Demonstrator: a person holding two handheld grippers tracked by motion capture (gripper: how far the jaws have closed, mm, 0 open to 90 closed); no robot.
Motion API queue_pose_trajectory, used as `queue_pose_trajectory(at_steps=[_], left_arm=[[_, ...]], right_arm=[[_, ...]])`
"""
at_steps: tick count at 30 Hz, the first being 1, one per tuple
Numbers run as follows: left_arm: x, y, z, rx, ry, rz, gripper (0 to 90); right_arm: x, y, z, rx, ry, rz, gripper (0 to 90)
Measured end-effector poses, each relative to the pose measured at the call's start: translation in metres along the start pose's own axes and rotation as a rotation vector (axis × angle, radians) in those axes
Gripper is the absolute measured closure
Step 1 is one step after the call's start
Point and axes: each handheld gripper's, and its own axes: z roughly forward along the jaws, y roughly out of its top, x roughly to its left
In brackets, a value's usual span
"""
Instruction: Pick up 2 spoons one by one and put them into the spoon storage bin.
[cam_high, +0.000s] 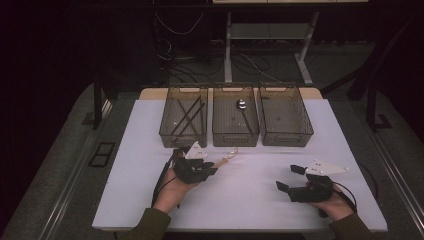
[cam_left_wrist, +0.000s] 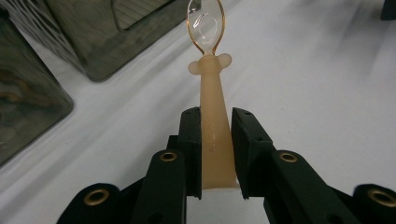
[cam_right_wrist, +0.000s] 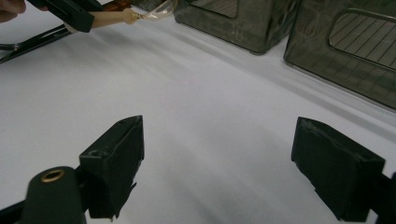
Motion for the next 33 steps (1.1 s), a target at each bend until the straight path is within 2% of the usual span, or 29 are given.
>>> queue_pose_trajectory(at_steps=[6,10,13,24,25,27,28,33], left_arm=[[0.003,0.006,-0.008,-0.022,-0.01,-0.001,73.9],[0.006,0.012,-0.011,-0.013,-0.01,0.012,73.9],[0.008,0.017,-0.013,-0.022,-0.017,0.005,73.9],[0.016,0.051,-0.023,-0.059,-0.002,0.02,73.9],[0.017,0.054,-0.024,-0.057,0.001,0.023,73.9],[0.019,0.06,-0.023,-0.059,0.007,0.02,73.9],[0.02,0.062,-0.022,-0.062,0.006,0.016,73.9],[0.025,0.074,-0.016,-0.049,0.017,0.017,73.9]], right_arm=[[0.001,0.0,0.001,0.004,0.003,-0.006,17.3],[0.002,0.0,0.001,0.009,0.005,-0.01,17.3],[0.003,0.0,0.0,0.011,0.001,-0.007,17.3],[0.002,0.0,-0.001,0.011,-0.002,-0.015,17.3],[0.003,0.0,-0.001,0.017,0.0,0.005,17.3],[0.001,0.0,0.0,0.004,-0.006,-0.017,17.3],[0.002,0.0,-0.001,0.012,-0.002,-0.005,17.3],[0.002,0.001,-0.001,0.007,-0.001,-0.015,17.3]])
